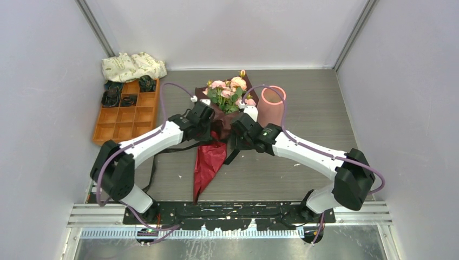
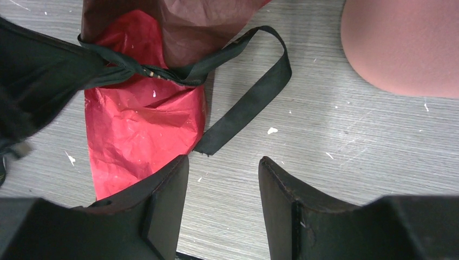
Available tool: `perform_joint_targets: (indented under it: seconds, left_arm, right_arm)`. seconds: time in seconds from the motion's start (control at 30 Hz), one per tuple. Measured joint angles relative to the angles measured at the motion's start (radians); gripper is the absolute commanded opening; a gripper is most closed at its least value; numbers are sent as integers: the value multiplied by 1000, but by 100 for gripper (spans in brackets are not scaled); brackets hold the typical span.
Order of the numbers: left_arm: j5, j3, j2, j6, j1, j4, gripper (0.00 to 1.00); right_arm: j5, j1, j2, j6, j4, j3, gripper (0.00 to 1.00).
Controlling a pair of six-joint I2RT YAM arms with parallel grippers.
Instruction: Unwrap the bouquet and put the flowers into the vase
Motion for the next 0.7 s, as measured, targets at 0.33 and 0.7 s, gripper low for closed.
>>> perform_joint_targets:
  seconds: [0.33,0.7]
  left_arm:
    - [-31,0,-113,-27,0,-22,38]
    - [-8,1,-24,-132,0,-47,41]
  right_arm:
    - [-22,16,8,10,37,-16,56]
    - [-21,16,8,11,46,-38,55]
